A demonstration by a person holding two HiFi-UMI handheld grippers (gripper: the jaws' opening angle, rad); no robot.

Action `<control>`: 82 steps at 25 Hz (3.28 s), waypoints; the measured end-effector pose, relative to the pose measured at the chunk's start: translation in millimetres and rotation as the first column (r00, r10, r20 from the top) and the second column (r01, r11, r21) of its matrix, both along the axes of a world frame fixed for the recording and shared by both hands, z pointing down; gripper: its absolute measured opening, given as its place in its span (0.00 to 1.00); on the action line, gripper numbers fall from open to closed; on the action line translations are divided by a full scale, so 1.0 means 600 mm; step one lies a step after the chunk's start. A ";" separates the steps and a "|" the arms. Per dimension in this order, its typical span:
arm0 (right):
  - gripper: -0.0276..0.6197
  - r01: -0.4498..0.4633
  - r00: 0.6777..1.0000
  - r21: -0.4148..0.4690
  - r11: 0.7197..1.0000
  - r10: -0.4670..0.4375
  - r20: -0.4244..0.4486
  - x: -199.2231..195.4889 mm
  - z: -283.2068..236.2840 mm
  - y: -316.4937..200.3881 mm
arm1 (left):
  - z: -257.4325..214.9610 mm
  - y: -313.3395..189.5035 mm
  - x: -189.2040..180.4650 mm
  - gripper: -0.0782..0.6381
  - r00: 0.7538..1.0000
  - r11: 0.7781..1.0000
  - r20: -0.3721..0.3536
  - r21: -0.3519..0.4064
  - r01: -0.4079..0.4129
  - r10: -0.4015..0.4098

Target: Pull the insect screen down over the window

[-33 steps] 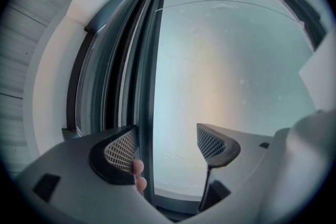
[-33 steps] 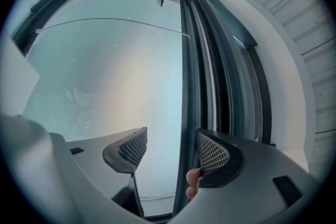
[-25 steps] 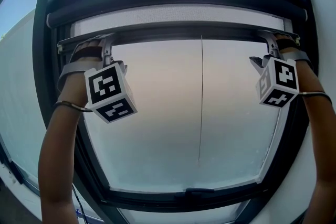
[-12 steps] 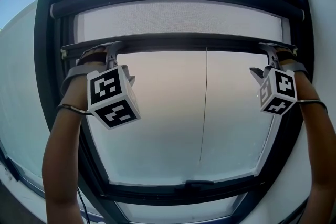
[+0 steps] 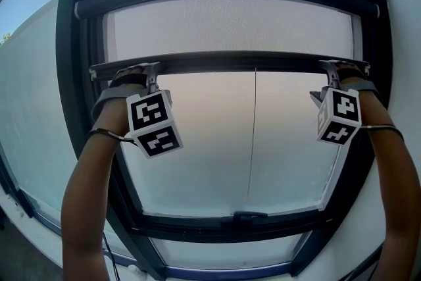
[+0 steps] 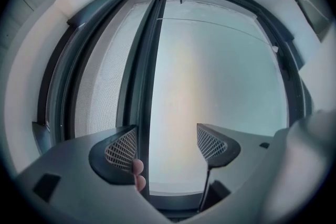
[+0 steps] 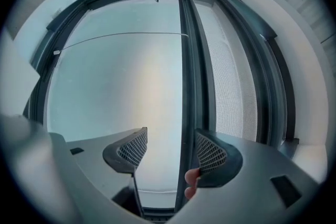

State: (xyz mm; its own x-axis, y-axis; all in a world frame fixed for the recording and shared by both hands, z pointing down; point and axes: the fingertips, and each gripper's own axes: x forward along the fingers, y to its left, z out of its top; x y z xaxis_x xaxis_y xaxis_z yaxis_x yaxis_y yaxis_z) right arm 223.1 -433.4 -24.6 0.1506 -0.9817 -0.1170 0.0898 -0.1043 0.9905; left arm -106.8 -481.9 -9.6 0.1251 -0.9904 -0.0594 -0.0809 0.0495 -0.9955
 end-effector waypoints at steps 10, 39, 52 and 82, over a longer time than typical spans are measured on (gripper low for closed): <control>0.46 -0.037 0.999 -0.114 0.993 0.036 -0.016 0.000 0.079 0.008 | 0.080 0.008 -0.004 0.58 0.999 0.994 0.029 -0.105 0.022 -0.019; 0.46 -0.036 0.998 -0.258 0.965 0.047 0.038 -0.007 0.219 0.028 | 0.223 0.035 -0.010 0.58 0.997 0.969 0.080 -0.247 0.025 -0.005; 0.46 -0.048 0.997 -0.309 0.950 0.066 0.049 -0.006 0.257 0.023 | 0.263 0.032 -0.007 0.58 0.998 0.954 0.068 -0.299 0.006 0.014; 0.46 -0.058 0.995 -0.448 0.892 0.090 0.051 -0.005 0.371 0.039 | 0.377 0.053 -0.003 0.58 0.996 0.897 0.057 -0.440 -0.035 0.067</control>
